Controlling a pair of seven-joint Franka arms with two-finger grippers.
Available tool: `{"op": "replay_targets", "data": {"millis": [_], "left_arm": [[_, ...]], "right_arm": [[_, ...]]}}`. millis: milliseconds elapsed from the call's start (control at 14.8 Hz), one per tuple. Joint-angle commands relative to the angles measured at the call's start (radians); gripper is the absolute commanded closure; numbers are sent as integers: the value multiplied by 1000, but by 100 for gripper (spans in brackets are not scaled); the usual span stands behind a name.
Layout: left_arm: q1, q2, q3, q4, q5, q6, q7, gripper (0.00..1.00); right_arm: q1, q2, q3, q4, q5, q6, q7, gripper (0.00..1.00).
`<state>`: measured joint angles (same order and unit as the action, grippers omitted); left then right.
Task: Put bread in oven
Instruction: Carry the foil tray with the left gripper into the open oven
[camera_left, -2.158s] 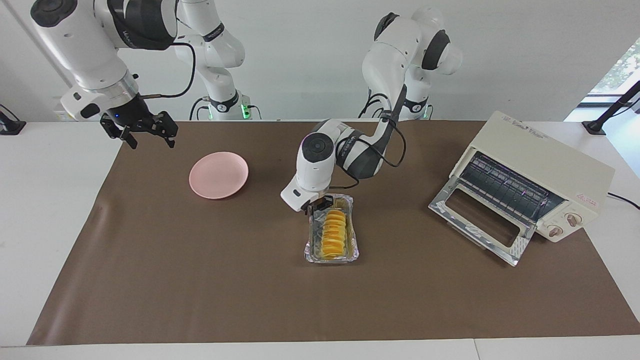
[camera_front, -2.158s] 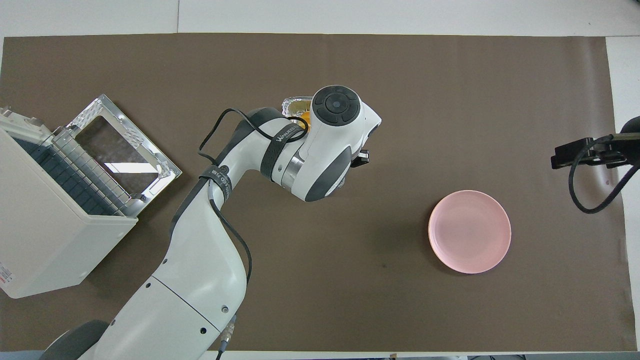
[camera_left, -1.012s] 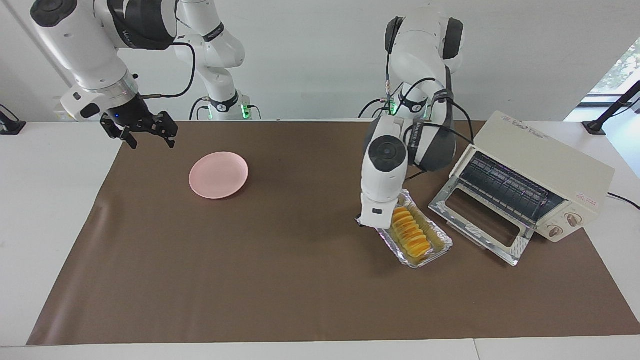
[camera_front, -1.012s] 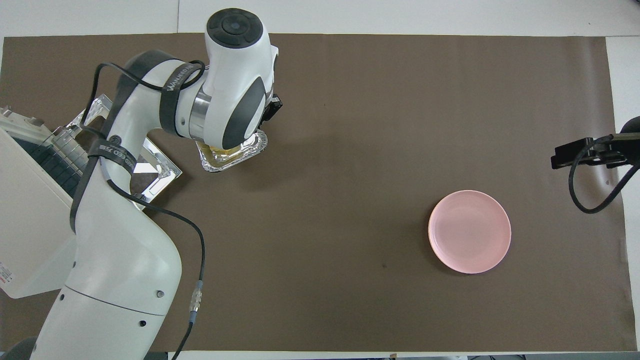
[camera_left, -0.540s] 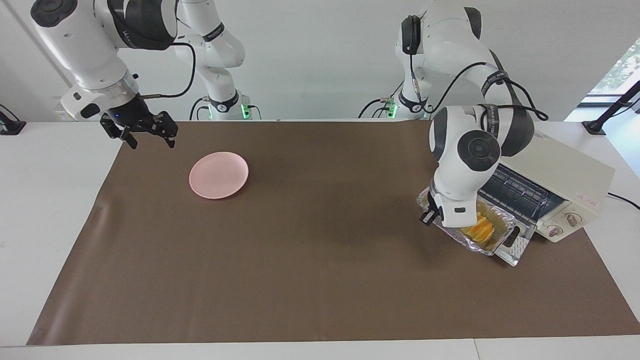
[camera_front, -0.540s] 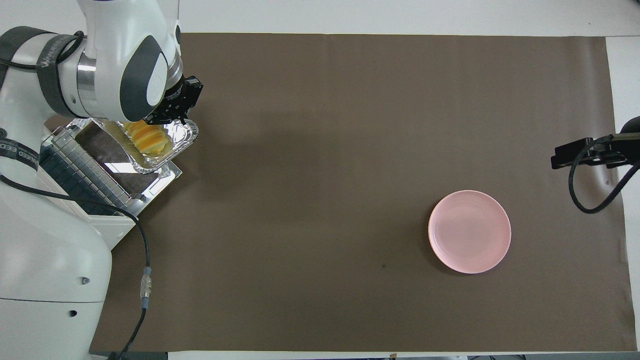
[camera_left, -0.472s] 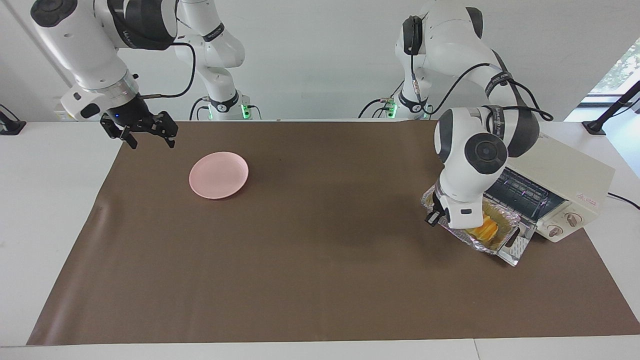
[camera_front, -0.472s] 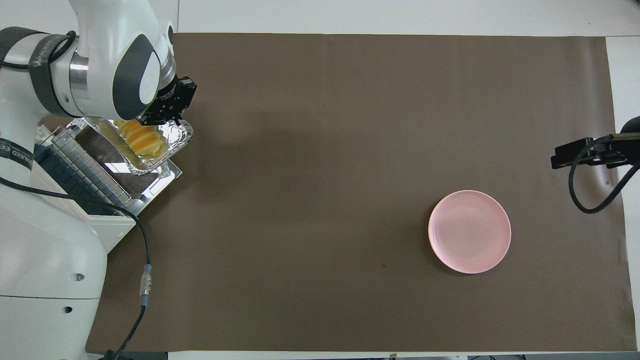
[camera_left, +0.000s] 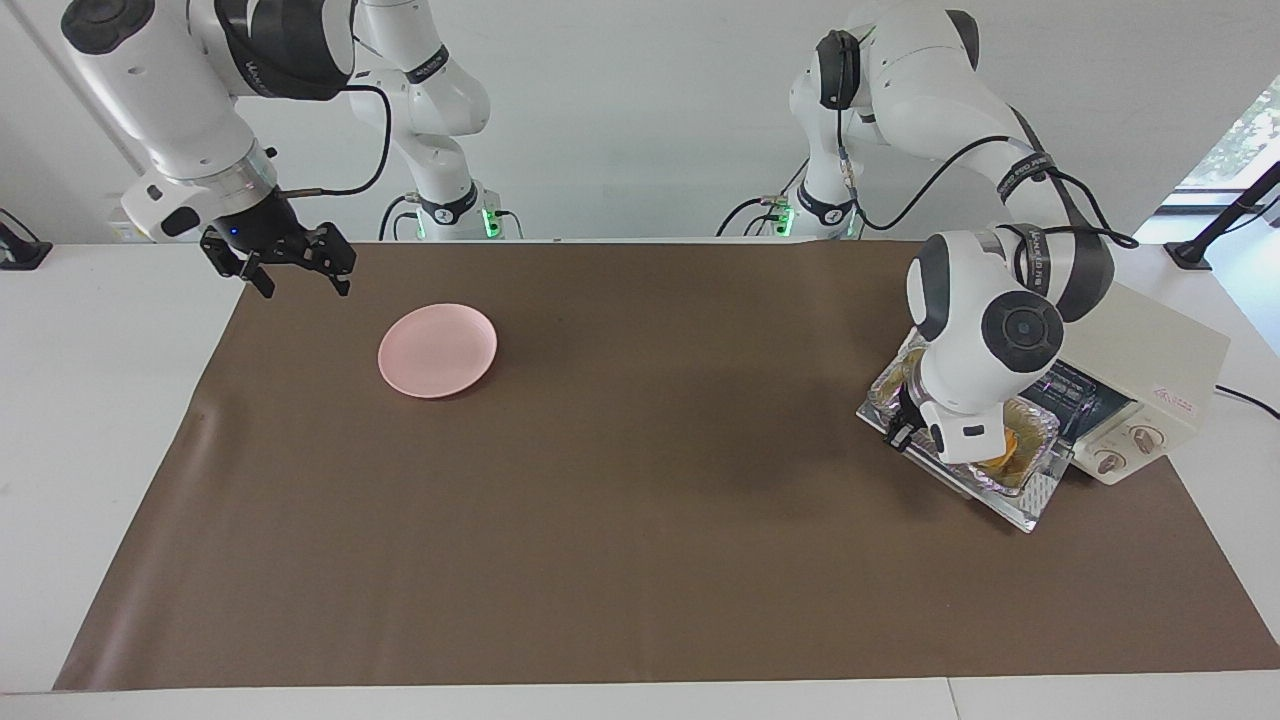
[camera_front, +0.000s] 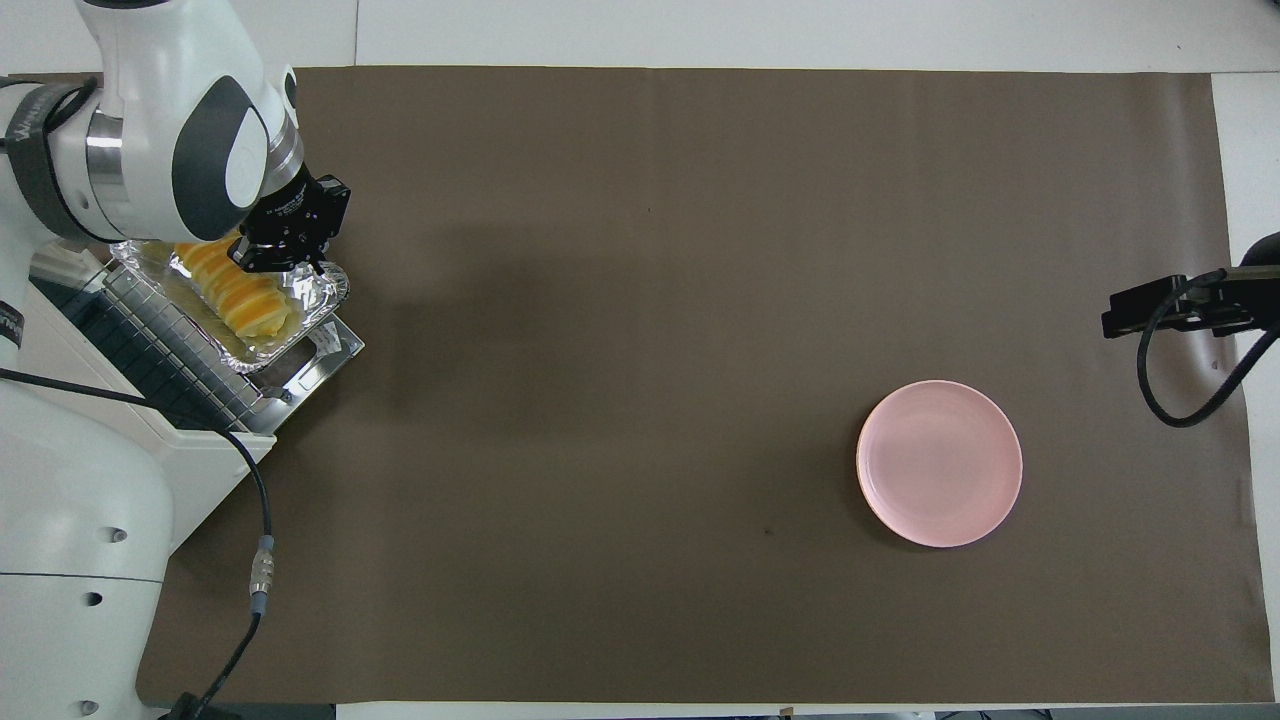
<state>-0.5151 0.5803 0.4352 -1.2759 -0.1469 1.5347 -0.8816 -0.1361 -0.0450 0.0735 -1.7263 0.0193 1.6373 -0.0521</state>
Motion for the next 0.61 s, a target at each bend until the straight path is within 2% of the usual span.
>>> {"op": "replay_targets", "data": {"millis": [0,540], "left_arm": [[-3,-60,5,-83,-8,-5,6,100],[-3,-119,42,-204,46,7,13,100]], "right_arm": [[-10,-12,8,-4,-6,-8,-25,0],[-10,-12,8,-6,-6,-8,-25,0]]}}
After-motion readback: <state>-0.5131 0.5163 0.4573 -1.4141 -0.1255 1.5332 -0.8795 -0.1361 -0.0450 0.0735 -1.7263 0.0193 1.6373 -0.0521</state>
